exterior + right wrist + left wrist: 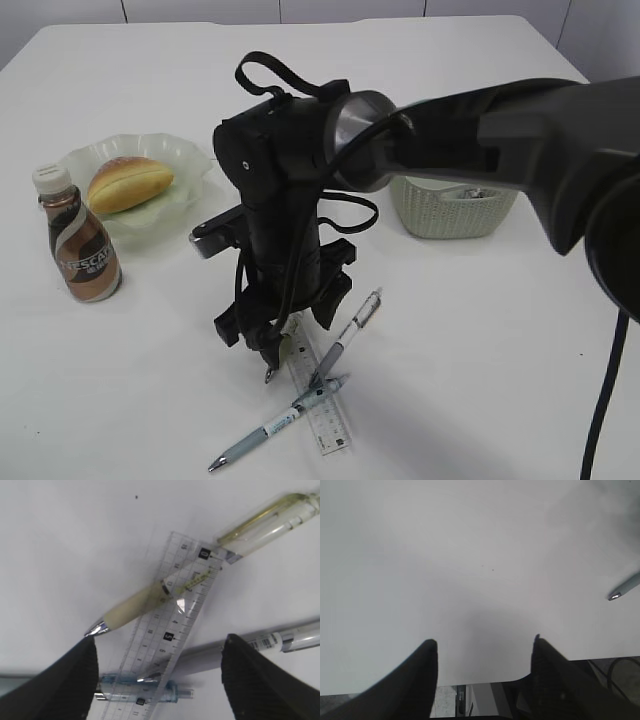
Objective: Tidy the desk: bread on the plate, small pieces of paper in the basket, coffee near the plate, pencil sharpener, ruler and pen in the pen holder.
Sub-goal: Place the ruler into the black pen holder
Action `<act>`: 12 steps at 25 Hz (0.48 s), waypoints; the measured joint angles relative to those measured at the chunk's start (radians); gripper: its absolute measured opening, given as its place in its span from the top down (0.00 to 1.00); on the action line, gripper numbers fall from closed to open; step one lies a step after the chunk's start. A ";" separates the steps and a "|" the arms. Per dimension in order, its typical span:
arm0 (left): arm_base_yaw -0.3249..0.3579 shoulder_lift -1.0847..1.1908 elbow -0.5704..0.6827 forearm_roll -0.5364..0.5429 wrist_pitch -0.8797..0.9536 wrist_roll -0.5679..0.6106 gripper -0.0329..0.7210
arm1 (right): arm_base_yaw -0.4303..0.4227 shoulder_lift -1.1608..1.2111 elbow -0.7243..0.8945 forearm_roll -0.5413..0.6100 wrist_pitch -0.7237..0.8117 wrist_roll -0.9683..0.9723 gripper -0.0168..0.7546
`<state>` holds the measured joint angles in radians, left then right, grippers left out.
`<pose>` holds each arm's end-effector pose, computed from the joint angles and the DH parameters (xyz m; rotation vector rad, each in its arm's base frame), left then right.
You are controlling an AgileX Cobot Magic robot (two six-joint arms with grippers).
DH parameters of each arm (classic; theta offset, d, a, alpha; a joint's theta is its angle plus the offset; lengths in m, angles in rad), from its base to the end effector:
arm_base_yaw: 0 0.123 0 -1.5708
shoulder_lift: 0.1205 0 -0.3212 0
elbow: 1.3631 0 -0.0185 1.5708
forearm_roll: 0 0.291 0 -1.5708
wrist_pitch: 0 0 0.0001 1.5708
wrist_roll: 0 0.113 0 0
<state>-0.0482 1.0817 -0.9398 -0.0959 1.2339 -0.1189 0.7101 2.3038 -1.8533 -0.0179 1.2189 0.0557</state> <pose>0.2065 -0.0202 0.3171 -0.1282 2.8608 -0.1696 0.3950 0.3371 0.1350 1.0176 -2.9675 0.0311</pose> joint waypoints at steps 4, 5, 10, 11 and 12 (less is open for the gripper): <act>0.000 0.000 0.000 0.002 0.000 0.000 0.38 | 0.000 0.000 0.000 0.000 0.000 -0.004 0.25; 0.000 0.000 0.000 0.002 0.000 0.000 0.38 | 0.000 0.000 0.000 0.000 0.000 -0.004 0.25; 0.000 0.000 0.000 0.002 0.000 0.000 0.38 | 0.000 0.000 0.000 -0.002 0.000 -0.004 0.25; 0.000 0.000 0.000 0.002 0.000 0.000 0.38 | 0.000 0.000 0.000 -0.004 0.000 -0.004 0.25; 0.000 0.000 0.000 0.002 0.000 0.000 0.38 | 0.000 0.000 0.000 -0.006 0.000 -0.010 0.25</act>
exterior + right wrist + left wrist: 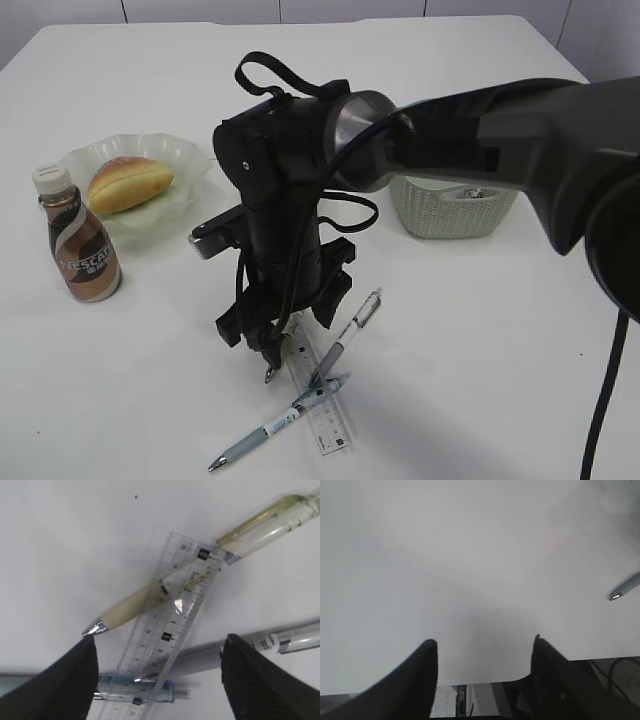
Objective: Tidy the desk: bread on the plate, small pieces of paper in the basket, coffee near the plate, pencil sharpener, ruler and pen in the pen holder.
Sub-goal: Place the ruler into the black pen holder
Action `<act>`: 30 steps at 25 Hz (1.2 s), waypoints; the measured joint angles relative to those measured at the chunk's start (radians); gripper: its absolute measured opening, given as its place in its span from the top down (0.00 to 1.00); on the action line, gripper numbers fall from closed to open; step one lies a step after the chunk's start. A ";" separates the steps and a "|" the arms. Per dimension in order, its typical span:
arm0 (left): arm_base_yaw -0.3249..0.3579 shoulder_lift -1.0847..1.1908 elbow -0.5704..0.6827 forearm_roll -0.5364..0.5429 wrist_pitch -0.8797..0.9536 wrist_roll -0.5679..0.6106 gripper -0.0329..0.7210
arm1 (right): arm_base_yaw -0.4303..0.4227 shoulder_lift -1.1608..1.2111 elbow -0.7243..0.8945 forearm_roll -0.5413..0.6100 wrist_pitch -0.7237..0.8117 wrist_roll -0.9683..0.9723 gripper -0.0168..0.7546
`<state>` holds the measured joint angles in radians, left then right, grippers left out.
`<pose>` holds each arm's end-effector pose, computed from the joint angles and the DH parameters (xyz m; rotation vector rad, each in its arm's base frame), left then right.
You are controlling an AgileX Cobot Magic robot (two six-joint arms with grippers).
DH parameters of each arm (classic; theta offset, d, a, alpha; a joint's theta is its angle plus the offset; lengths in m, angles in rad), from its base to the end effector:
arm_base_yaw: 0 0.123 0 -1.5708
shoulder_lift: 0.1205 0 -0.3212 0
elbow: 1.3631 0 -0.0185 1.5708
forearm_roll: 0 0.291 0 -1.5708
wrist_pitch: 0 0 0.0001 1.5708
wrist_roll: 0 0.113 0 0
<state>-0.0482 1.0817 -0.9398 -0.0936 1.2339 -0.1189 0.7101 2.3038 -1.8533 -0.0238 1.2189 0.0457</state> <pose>0.2065 -0.0199 0.3171 -0.1275 2.8608 -0.1664 0.3954 0.3366 0.1351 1.0360 -2.9631 0.0391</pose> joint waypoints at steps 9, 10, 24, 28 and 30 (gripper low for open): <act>0.000 0.000 0.000 0.000 0.000 0.000 0.38 | 0.000 0.000 0.000 -0.004 0.000 -0.073 0.25; 0.000 0.000 0.000 0.000 0.000 0.000 0.38 | 0.000 0.000 0.000 -0.004 0.000 -0.085 0.25; 0.000 0.000 0.000 0.002 0.000 0.000 0.38 | 0.000 0.000 0.000 0.024 0.000 -0.099 0.25; 0.000 0.000 0.000 0.002 0.000 0.000 0.38 | 0.000 0.000 0.000 0.016 0.000 -0.100 0.25; 0.000 0.000 0.000 0.002 0.000 0.000 0.38 | 0.000 0.000 0.000 0.007 0.000 -0.100 0.25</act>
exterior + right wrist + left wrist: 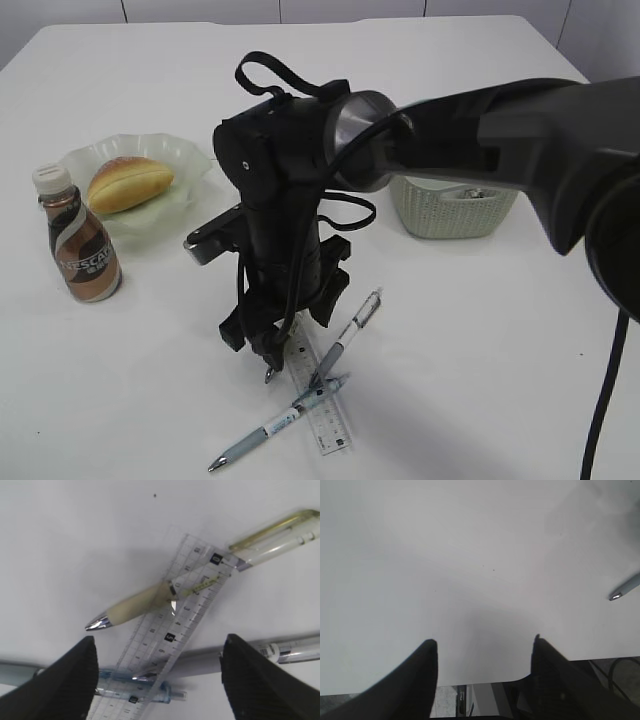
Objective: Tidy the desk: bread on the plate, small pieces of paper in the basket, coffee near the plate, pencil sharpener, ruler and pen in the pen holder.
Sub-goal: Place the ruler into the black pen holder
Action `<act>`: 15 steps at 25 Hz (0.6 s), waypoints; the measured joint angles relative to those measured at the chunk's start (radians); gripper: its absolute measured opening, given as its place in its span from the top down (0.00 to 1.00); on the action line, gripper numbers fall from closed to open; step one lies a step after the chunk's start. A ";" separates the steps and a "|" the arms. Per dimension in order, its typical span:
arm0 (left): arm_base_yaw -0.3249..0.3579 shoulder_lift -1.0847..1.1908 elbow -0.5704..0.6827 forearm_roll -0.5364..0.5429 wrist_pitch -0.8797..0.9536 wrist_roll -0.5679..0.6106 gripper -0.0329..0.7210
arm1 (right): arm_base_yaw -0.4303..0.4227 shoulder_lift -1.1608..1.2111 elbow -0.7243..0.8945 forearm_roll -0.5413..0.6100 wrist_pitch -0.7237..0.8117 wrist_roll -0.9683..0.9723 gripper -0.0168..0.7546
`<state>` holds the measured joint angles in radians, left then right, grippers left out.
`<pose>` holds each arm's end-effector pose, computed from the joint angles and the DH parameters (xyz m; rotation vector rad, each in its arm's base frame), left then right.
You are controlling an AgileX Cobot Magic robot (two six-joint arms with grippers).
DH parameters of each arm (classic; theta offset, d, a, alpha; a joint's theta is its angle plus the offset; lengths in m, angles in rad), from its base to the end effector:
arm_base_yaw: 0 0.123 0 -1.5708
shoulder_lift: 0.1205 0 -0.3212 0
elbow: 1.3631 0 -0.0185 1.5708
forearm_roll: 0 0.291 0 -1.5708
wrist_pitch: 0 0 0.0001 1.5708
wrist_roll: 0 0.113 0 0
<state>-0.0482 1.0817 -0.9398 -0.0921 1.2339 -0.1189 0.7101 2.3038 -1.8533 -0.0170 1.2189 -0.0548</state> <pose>0.2065 -0.0198 0.3171 -0.1271 2.8608 -0.1642 0.3949 0.3371 0.1350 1.1789 -2.9057 0.0294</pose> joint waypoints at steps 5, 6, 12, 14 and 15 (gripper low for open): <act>0.000 0.000 0.000 0.000 0.000 0.000 0.38 | 0.000 0.000 0.000 -0.013 0.000 0.000 0.25; 0.000 0.000 0.000 0.000 0.000 0.000 0.38 | 0.000 0.000 0.000 -0.013 0.000 0.000 0.25; 0.000 0.000 0.000 0.000 0.000 0.000 0.38 | 0.000 0.000 0.000 -0.015 0.000 0.000 0.25; 0.000 0.000 0.000 0.000 0.000 0.000 0.38 | 0.000 0.000 0.000 -0.013 0.000 0.000 0.25; 0.000 0.000 0.000 0.000 0.000 0.000 0.38 | 0.000 0.000 0.000 -0.011 0.000 0.000 0.26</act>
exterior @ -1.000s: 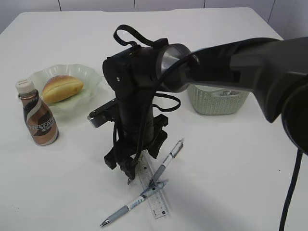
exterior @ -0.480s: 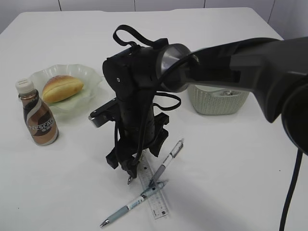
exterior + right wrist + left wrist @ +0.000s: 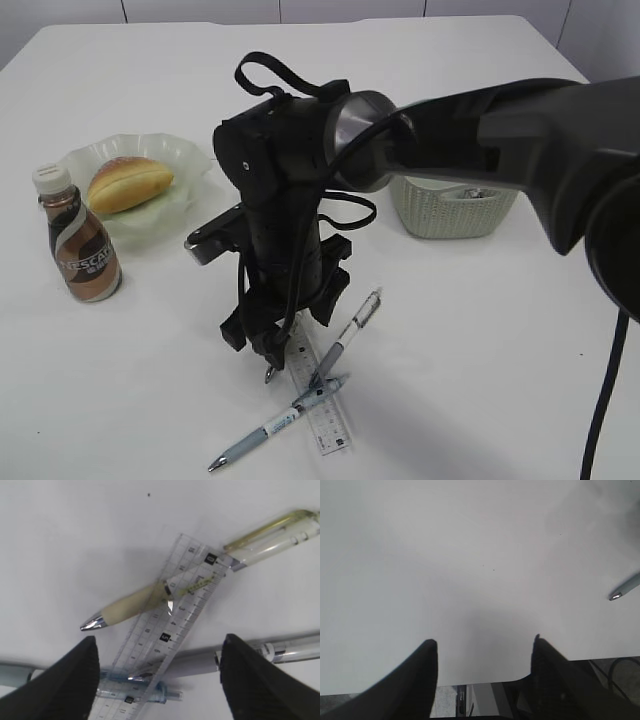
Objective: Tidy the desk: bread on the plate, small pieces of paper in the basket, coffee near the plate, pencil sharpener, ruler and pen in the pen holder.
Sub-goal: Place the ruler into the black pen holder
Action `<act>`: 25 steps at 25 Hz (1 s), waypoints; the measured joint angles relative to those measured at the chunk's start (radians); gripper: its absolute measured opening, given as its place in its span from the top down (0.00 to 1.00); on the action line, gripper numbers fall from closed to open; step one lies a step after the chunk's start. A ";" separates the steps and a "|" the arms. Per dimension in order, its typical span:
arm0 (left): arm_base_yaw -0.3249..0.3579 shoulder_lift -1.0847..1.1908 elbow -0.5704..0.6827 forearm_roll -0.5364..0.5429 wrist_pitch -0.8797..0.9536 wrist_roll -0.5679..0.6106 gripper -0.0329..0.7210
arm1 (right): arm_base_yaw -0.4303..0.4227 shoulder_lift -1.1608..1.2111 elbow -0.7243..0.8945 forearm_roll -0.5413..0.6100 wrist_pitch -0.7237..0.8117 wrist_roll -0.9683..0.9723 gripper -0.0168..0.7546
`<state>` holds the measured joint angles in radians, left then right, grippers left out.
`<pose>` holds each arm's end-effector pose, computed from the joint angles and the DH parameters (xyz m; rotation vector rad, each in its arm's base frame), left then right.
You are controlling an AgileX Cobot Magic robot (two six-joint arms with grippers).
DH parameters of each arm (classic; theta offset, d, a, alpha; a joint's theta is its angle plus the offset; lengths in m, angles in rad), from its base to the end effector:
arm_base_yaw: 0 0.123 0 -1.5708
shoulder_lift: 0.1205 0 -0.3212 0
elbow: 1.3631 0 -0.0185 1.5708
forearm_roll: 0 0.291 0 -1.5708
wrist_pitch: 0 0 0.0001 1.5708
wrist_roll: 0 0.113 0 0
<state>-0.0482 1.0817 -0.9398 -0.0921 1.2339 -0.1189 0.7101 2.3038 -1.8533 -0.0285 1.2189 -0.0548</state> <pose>0.2065 -0.0198 0.3171 -0.1271 2.8608 -0.1642 0.3957 0.3362 0.1351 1.1860 -2.9064 0.0454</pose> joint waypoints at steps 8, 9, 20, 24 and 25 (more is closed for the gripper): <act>0.000 0.000 0.000 0.000 0.000 0.000 0.38 | 0.000 0.000 0.000 0.000 0.000 0.000 0.31; 0.000 0.000 0.000 0.000 0.000 0.000 0.38 | 0.000 0.000 0.000 0.000 0.000 0.000 0.32; 0.000 0.000 0.000 0.000 0.000 0.000 0.38 | 0.000 0.026 0.000 0.000 0.000 0.000 0.32; 0.000 0.000 0.000 0.000 0.000 0.000 0.38 | 0.000 0.041 0.000 0.000 0.000 0.000 0.32; 0.000 0.000 0.000 0.000 0.000 0.000 0.38 | 0.000 0.042 0.000 0.000 0.000 0.000 0.32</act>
<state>-0.0482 1.0817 -0.9398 -0.0921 1.2339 -0.1189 0.7101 2.3456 -1.8533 -0.0283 1.2189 -0.0548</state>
